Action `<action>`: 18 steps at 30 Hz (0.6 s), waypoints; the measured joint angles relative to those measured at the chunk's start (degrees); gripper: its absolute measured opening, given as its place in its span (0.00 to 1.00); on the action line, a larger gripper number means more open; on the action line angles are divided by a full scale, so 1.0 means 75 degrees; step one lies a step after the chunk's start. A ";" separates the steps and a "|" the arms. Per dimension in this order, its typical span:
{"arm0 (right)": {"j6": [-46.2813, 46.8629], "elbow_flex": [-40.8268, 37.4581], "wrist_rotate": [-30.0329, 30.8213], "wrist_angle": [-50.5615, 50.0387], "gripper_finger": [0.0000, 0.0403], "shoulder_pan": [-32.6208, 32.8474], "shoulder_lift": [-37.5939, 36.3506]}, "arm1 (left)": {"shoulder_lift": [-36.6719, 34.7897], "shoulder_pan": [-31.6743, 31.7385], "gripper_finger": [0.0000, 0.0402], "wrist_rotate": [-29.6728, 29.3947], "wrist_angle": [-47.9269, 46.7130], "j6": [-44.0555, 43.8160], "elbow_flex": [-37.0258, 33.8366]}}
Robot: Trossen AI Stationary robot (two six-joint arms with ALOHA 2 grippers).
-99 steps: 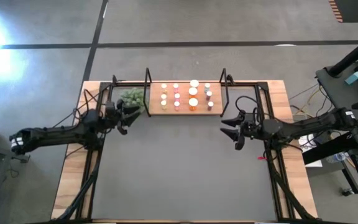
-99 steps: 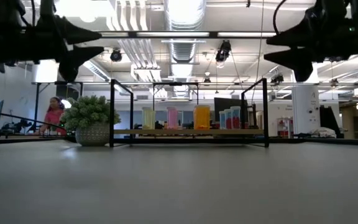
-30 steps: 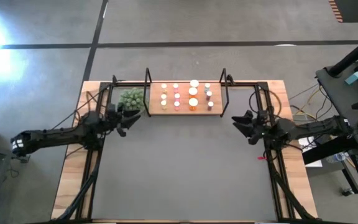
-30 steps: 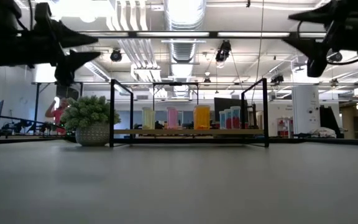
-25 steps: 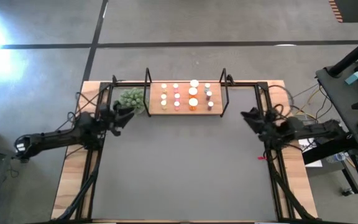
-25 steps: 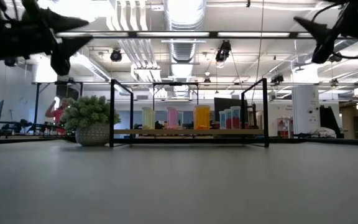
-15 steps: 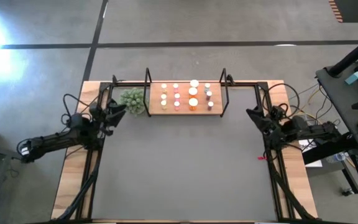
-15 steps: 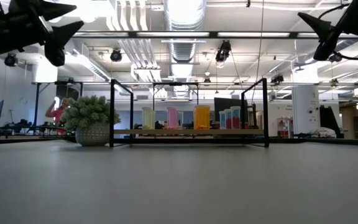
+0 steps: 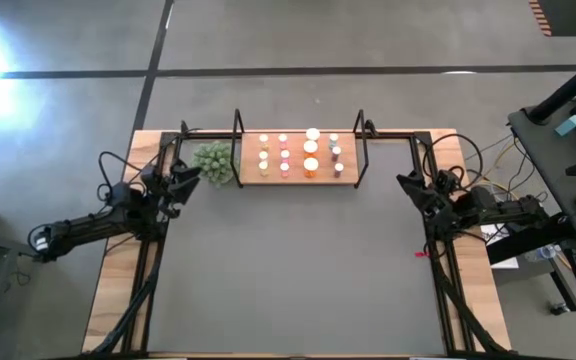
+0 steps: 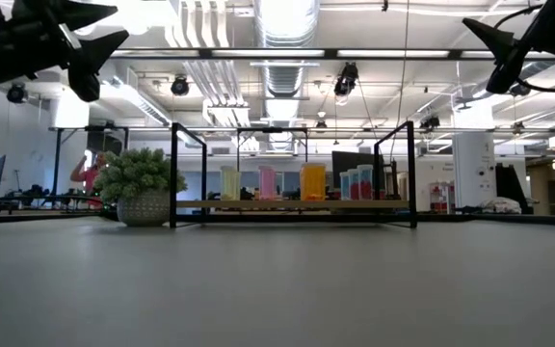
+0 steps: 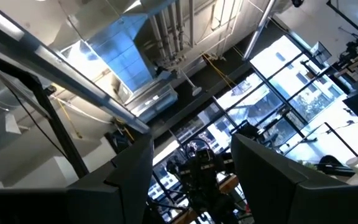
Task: Pick and place medicine bottles onto shelf by color
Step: Return to Home Position
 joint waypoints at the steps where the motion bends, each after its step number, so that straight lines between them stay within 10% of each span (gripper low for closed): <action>1: 0.0000 0.0000 -0.0002 0.0008 0.51 0.0000 0.0025 | 0.0026 0.0000 0.42 0.0002 0.0002 -0.0001 0.0000; 18: 0.0000 -0.0003 -0.0002 0.0003 0.51 0.0000 0.0175 | 0.0352 0.0000 0.42 0.0003 -0.0003 -0.0001 0.0000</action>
